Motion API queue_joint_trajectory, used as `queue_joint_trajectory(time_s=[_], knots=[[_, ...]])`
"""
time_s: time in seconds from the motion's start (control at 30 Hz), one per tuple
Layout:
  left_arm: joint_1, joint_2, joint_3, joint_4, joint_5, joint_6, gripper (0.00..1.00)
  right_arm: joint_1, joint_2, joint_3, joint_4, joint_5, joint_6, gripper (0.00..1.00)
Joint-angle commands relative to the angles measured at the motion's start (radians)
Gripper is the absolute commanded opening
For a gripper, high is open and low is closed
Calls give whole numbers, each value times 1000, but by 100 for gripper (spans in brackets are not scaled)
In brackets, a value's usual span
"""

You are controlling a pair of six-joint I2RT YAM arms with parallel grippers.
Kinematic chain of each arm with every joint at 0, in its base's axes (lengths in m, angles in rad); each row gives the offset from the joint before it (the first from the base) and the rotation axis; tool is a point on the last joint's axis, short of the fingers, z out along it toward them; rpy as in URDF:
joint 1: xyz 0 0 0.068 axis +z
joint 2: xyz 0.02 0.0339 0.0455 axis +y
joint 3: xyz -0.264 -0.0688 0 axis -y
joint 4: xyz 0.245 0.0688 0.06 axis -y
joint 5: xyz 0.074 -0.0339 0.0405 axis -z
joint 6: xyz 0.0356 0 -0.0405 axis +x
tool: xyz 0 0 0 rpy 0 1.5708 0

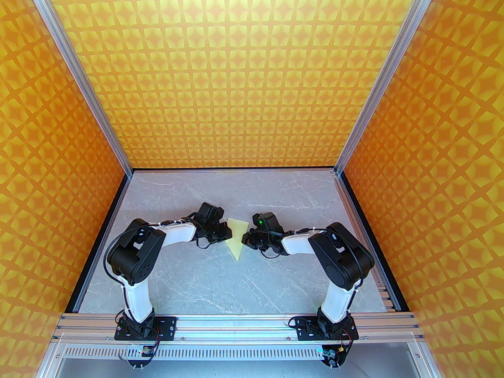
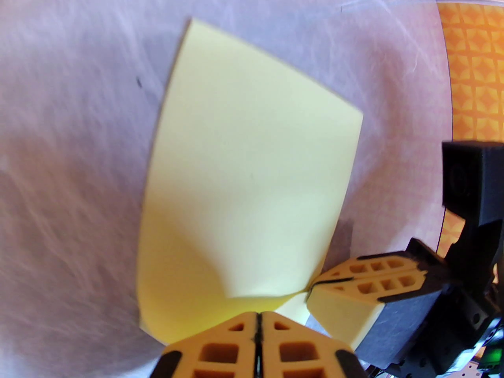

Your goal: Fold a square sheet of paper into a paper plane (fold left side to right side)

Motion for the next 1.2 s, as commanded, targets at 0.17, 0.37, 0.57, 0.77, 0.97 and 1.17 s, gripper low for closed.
queue_joint_trajectory(time_s=[0.17,0.37,0.57,0.77,0.97,1.17], knots=[[6,48,-7,-19,-5,35,7,2,5,-9,-24,27,-19,0],[6,50,-24,-3,-5,26,7,2,-40,4,-81,47,-45,7],[3,49,-27,5,-4,20,7,15,-164,10,-179,104,-90,11],[-1,48,-26,8,-5,18,7,97,-170,32,-172,30,-93,2],[-4,50,-23,10,-5,17,7,153,-86,69,-127,-43,-65,0],[-6,48,-26,8,-5,15,7,154,-19,85,-103,-52,-44,0]])
